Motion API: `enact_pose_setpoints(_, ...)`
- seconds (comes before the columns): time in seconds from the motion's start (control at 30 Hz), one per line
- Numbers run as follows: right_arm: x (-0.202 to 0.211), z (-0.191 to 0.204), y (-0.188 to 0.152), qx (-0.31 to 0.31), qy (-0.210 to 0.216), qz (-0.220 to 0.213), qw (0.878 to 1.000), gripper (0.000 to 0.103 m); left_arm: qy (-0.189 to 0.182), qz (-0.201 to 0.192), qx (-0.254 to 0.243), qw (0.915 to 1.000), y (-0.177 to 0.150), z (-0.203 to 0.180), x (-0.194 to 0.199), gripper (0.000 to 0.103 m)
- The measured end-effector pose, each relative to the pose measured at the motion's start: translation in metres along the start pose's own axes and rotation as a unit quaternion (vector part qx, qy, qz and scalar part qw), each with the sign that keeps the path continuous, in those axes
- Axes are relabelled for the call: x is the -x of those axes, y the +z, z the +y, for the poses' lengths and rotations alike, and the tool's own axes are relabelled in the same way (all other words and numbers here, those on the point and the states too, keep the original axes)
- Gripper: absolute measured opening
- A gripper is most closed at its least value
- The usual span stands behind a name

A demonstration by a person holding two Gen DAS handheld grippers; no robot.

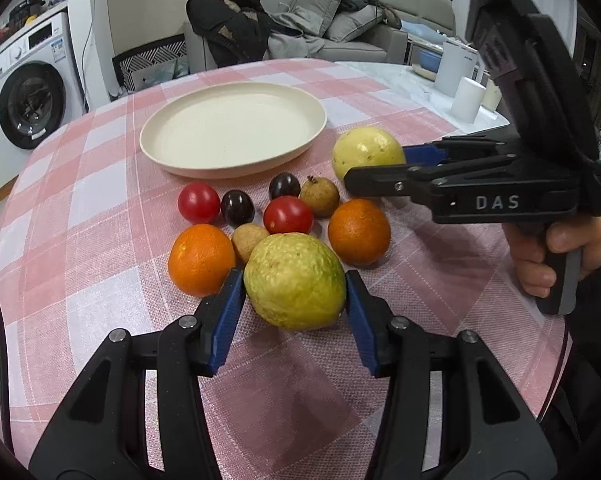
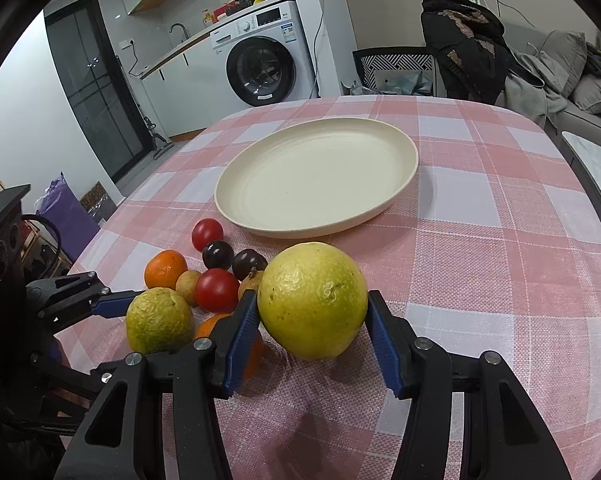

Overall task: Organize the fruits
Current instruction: 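Lift both fruits and lower them onto the cream plate, opening both grippers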

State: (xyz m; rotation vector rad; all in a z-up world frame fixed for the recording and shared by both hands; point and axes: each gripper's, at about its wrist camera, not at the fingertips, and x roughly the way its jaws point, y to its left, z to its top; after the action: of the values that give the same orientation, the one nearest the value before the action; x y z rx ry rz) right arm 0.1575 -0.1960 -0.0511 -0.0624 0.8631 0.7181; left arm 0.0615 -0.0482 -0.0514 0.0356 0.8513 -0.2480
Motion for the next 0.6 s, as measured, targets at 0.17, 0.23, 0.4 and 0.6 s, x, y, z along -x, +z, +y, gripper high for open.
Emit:
enact_pose_setpoints(0.17, 0.000, 0.000, 0.000, 0.000, 0.000, -0.001, 1.000, 0.055, -0.007, -0.008, -0.003, 0.9999, 0.000, 0.000, 0.001, 0.046)
enact_pose_setpoints(0.23, 0.001, 0.001, -0.001, 0.002, -0.001, -0.004, 1.000, 0.055, -0.009, -0.023, -0.008, 0.9997, 0.000, -0.002, 0.006, 0.046)
enact_pose_setpoints(0.4, 0.007, 0.003, 0.000, 0.005, -0.002, -0.018, 1.000, 0.055, -0.009, -0.047, -0.012, 0.9988, 0.002, -0.006, 0.017, 0.046)
enact_pose_setpoints(0.6, 0.019, 0.006, 0.008, 0.001, 0.004, -0.046, 0.999, 0.055, 0.015, -0.084, 0.005, 0.9964, 0.012, 0.007, 0.032, 0.046)
